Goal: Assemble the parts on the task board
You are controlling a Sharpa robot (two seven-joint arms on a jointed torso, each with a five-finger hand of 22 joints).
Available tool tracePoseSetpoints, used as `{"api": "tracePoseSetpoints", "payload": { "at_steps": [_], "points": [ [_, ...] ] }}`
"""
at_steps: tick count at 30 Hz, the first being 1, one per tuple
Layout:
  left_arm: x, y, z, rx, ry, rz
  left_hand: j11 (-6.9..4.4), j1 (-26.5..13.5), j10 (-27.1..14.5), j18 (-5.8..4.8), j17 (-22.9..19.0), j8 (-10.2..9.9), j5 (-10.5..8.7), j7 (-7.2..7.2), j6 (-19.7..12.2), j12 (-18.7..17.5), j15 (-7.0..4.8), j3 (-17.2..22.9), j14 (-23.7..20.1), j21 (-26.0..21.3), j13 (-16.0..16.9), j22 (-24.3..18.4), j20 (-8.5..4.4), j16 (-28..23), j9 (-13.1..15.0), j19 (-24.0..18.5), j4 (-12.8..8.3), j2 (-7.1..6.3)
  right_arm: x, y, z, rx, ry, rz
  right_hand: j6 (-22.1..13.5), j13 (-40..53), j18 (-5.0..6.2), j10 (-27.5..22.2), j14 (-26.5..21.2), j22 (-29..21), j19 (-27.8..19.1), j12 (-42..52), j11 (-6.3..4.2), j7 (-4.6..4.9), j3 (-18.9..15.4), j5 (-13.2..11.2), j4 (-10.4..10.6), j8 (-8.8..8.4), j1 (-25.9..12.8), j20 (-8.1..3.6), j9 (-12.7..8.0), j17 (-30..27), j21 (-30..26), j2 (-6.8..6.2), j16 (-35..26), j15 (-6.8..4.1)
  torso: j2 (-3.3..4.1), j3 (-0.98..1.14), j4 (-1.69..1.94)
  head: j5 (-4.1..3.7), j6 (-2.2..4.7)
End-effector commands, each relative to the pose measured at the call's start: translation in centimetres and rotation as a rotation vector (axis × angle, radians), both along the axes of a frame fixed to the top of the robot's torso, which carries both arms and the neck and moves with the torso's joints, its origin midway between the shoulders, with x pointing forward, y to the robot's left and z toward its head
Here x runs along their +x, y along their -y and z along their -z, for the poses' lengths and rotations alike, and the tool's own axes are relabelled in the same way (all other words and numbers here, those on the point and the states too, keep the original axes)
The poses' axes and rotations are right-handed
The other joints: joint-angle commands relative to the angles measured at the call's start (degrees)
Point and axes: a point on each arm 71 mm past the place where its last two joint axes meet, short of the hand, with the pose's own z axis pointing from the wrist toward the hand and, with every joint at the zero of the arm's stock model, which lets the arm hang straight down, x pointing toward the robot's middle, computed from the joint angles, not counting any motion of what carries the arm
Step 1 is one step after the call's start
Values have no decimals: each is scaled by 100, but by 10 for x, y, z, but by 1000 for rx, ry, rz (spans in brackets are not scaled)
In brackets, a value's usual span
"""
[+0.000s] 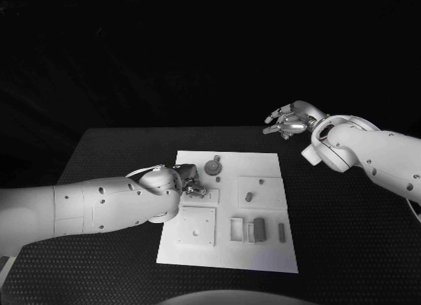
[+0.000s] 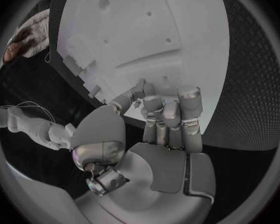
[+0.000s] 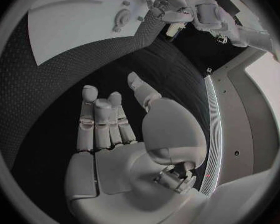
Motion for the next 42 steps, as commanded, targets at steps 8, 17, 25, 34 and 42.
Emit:
{"api": "tracePoseSetpoints", "payload": {
  "at_steps": [8,17,25,34,42],
  "points": [
    [-4,4,6,0,-32,27,-36,-21,-11,473,20,79,-377,-16,11,10,-264,-14,151,-15,-9,86,-52,-44,-55,-5,419,-298,0,1,0,2,-1,-4,-4,-7,69,-36,-59,38,0,14,-20,28,-31,9,-3,-19,-12,27,-2,-10,-37,23,32,-1,1,0,0,-10,2],
    [-4,4,6,1,-34,28,-40,-56,-12,485,29,100,-484,-17,-2,9,-267,-14,151,-19,-11,88,-51,-50,-87,-1,628,-481,0,1,0,2,0,-4,-6,-12,69,-41,-64,37,-5,12,-20,29,-30,9,-3,-21,-6,28,-2,-13,-41,16,30,-1,0,-4,2,-6,-8],
    [-3,4,5,-3,-29,25,-41,-73,-12,488,32,108,-492,-18,-1,11,-268,-20,152,-19,-10,89,-51,-50,-96,0,700,-520,0,1,0,2,-1,-4,-7,-15,69,-43,-66,37,-7,11,-19,29,-31,9,-1,-21,-8,29,-3,-14,-43,16,29,0,2,-4,2,-5,-11],
    [-4,4,5,-27,-28,16,-47,332,-23,496,54,157,-60,-3,-25,23,-264,-64,144,18,1,111,-38,-47,-127,-24,196,84,0,1,1,2,-3,-5,-7,-18,69,-44,-68,37,-8,11,-19,30,-31,9,0,-22,-9,29,-3,-15,-44,19,28,0,0,-2,1,-2,-12],
    [-3,3,3,-70,-9,2,-30,432,-24,486,59,169,97,-6,-40,20,-258,-32,146,28,-4,105,-33,-53,-157,-34,-132,329,0,2,2,1,-5,-4,-6,-19,69,-44,-68,37,-8,12,-19,30,-32,9,2,-22,-13,30,-2,-16,-44,22,29,0,0,-3,0,-7,-11]
  ]
}}
